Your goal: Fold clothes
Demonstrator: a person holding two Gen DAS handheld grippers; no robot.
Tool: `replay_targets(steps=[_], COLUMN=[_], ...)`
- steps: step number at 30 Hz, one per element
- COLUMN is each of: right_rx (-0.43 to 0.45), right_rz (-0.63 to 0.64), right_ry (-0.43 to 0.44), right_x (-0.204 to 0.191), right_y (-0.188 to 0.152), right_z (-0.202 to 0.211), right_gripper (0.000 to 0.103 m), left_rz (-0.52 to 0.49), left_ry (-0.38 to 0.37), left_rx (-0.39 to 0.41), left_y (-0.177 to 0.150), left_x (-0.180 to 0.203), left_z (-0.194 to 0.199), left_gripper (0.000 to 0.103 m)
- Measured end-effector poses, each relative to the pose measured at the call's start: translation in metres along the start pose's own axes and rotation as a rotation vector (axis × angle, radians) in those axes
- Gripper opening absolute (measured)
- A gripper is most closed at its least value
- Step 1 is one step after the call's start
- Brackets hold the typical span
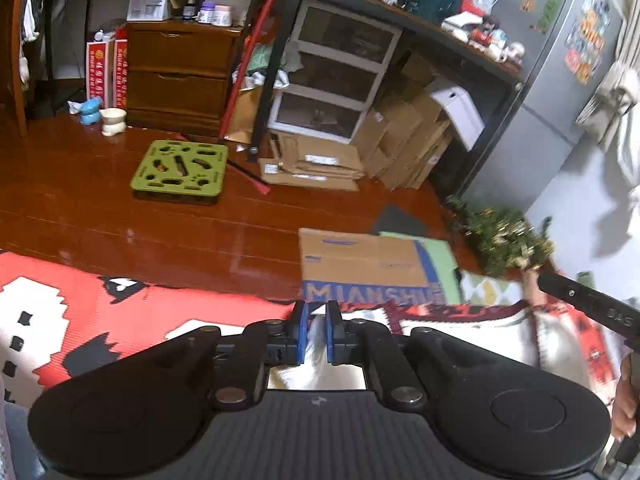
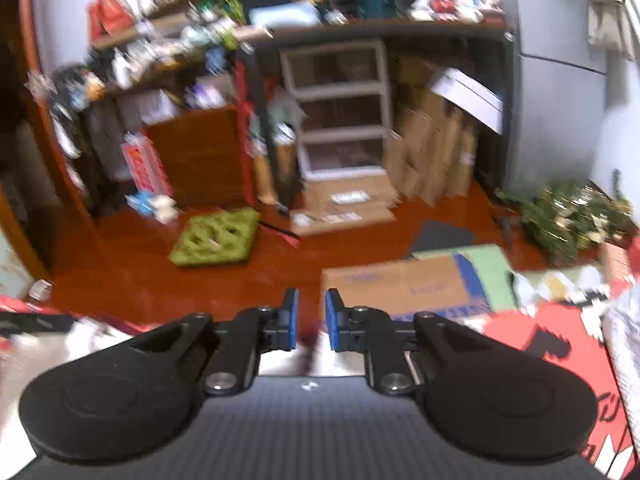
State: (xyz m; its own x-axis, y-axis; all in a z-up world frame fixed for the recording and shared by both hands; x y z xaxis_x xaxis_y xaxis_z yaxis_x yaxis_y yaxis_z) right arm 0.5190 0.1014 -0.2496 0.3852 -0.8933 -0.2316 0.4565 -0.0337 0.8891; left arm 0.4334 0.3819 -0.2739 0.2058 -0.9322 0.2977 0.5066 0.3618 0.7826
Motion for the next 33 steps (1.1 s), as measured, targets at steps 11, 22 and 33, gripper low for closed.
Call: replay_targets(steps=[11,22,33], right_rx=[-0.289,-0.215,-0.212], right_rz=[-0.296,-0.368,-0.461], right_ry=[0.325,0.312,0.308], right_x=[-0.058,-0.068,-0.062], right_y=[-0.013,-0.044,-0.046], right_z=[-0.061,-0.095,-0.115], right_gripper=[0.022,0.001,0.010], left_rz=[0.019,0.008,-0.008], left_ry=[0.021,0.027,0.082], left_rx=[-0.024,0.016,-0.003], left_y=[-0.001,-0.002,-0.004], left_x=[-0.002,-0.003,-0.006], left_z=[-0.004,-0.001,-0.009], left_gripper=[0.008,0.006,0.007])
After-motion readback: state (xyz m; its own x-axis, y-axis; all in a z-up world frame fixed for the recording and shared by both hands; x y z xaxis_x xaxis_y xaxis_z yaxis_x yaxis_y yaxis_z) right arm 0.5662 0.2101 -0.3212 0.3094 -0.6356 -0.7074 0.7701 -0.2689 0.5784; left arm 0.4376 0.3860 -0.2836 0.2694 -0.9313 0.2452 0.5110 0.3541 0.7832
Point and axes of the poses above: each gripper's, at about its wrist camera, not at the fingertips, and z roughly against the way its jaws point, x to its right, y to its top, the point moved 3 cm from there along -z, roughly the way its jaws point, and after that the axes turned 10 degrees about x, right-handed, at the moved point
